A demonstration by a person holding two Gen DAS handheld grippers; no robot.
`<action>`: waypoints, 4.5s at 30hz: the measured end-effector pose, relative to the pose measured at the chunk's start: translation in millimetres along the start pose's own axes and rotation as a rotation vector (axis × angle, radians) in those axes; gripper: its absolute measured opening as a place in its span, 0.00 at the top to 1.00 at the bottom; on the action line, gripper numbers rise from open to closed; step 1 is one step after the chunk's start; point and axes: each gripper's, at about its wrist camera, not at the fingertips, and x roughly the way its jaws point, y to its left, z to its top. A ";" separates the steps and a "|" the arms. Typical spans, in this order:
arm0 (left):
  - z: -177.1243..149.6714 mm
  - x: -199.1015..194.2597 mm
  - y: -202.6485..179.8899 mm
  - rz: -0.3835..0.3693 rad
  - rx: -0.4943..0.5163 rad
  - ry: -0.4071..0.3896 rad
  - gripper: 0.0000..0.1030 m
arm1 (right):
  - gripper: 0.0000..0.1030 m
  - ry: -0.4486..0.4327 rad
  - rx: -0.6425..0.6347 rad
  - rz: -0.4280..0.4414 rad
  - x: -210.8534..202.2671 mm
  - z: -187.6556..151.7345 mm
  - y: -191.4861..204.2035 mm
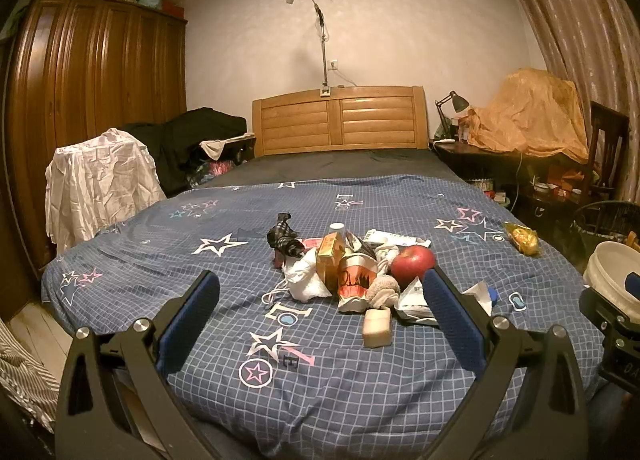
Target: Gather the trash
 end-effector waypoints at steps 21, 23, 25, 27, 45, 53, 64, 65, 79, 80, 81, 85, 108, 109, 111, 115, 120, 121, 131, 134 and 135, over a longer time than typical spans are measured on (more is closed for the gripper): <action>-6.9 1.0 2.8 0.004 0.001 0.010 0.05 | 0.04 0.016 -0.003 -0.004 3.2 0.1 3.1; -6.6 1.1 2.6 0.004 0.002 0.010 0.05 | 0.04 0.017 -0.002 -0.004 3.4 0.1 3.4; -6.7 1.3 2.9 0.004 0.003 0.011 0.05 | 0.04 0.017 -0.002 -0.004 3.4 0.0 3.3; -7.6 1.0 3.7 0.005 0.003 0.012 0.05 | 0.04 0.018 -0.002 -0.004 3.3 -0.2 3.2; -36.0 41.1 56.9 0.092 -0.052 0.122 0.05 | 0.04 0.138 -0.003 0.013 48.1 -15.7 9.6; -50.6 62.2 78.2 0.009 -0.108 0.179 0.05 | 0.04 0.208 -0.152 0.119 98.1 -24.9 32.0; -64.5 98.9 56.9 -0.068 -0.033 0.251 0.05 | 0.05 0.193 -0.613 0.215 183.2 -16.0 85.2; -65.2 102.9 59.4 -0.061 -0.040 0.260 0.05 | 0.05 0.201 -0.642 0.219 194.0 -13.9 89.5; -44.8 144.5 63.0 -0.139 -0.136 0.316 0.05 | 0.58 0.261 -0.519 0.305 194.1 -20.7 76.3; -36.9 150.3 60.9 -0.156 -0.142 0.304 0.05 | 0.58 0.259 -0.490 0.305 188.3 -20.4 71.7; -28.2 158.1 58.5 -0.172 -0.153 0.293 0.05 | 0.59 0.255 -0.442 0.304 179.7 -20.0 65.6; -1.4 198.0 46.6 -0.218 -0.178 0.263 0.09 | 0.59 0.246 -0.329 0.319 148.2 -17.1 46.4; 30.3 180.5 61.7 -0.311 -0.248 0.186 0.70 | 0.87 0.274 -0.194 0.326 129.0 -19.2 20.8; 31.4 172.6 64.8 -0.311 -0.252 0.174 0.70 | 0.87 0.287 -0.202 0.333 131.1 -21.6 20.9; 33.8 160.8 66.0 -0.315 -0.255 0.160 0.70 | 0.84 0.301 -0.245 0.335 131.6 -24.7 27.8; 30.2 148.7 66.5 -0.308 -0.250 0.161 0.70 | 0.31 0.271 -0.252 0.305 130.8 -27.8 29.2; 19.3 142.8 67.4 -0.306 -0.238 0.172 0.70 | 0.33 0.328 -0.254 0.312 141.8 -35.8 32.1; 17.9 142.1 69.2 -0.305 -0.239 0.174 0.70 | 0.40 0.334 -0.253 0.326 141.8 -37.4 32.0; 19.5 135.2 88.9 -0.300 -0.275 0.147 0.70 | 0.74 0.296 -0.231 0.344 126.3 -35.4 37.3; 18.7 131.7 95.8 -0.298 -0.290 0.143 0.70 | 0.74 0.267 -0.208 0.336 118.4 -28.4 33.2; 18.5 130.1 97.9 -0.310 -0.298 0.142 0.70 | 0.74 0.256 -0.199 0.332 115.5 -25.7 31.9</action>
